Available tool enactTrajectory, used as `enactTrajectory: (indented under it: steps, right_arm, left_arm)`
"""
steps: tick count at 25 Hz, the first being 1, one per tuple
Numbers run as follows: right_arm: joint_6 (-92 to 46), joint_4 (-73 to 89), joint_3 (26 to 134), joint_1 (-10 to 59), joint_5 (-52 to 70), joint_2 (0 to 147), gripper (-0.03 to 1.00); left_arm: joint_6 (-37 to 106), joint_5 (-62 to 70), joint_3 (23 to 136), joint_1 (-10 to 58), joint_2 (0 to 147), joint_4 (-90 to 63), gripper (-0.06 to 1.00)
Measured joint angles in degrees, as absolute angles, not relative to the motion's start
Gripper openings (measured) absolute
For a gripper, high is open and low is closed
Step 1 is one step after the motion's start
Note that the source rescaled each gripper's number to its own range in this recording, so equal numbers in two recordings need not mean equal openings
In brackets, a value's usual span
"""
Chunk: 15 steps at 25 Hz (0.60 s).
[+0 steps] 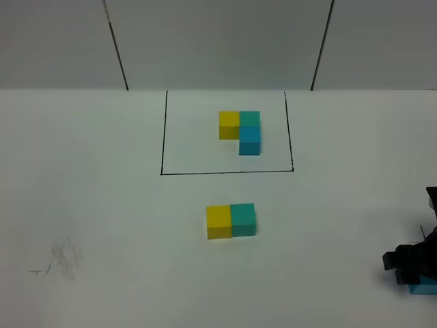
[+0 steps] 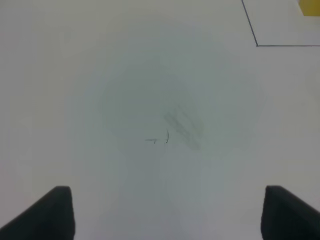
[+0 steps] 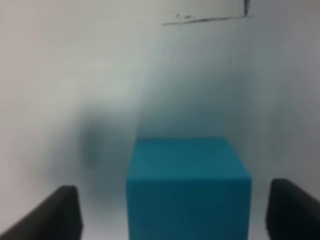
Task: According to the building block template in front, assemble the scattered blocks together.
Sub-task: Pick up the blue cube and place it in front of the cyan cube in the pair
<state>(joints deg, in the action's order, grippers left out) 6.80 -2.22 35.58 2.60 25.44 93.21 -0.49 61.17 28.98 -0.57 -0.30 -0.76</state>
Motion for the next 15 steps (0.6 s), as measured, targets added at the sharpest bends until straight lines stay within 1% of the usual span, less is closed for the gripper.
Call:
enactTrajectory:
  steps: [2, 3, 5, 10, 12, 15]
  right_arm:
    - [6.1, -2.2, 35.6, 2.6, 25.4, 93.2, 0.28]
    - [5.8, -2.1, 35.6, 2.6, 25.4, 93.2, 0.24]
    - [4.5, -1.3, 35.6, 2.5, 25.6, 93.2, 0.23]
    - [-2.2, 6.7, 35.6, 3.0, 27.9, 90.2, 0.23]
    - [-2.4, 8.5, 35.6, 4.5, 29.0, 87.2, 0.23]
    - [0.3, 9.3, 35.6, 10.2, 30.1, 83.5, 0.23]
  left_arm:
    - [-0.5, 61.2, 29.0, -0.6, -0.3, -0.8, 0.66]
    - [-0.5, 61.2, 29.0, -0.6, -0.3, -0.8, 0.66]
    - [-0.5, 61.2, 29.0, -0.6, -0.3, -0.8, 0.66]
    - [-0.5, 61.2, 29.0, -0.6, -0.3, -0.8, 0.66]
    - [-0.5, 61.2, 29.0, -0.6, -0.3, -0.8, 0.66]
    - [-0.5, 61.2, 29.0, -0.6, -0.3, -0.8, 0.66]
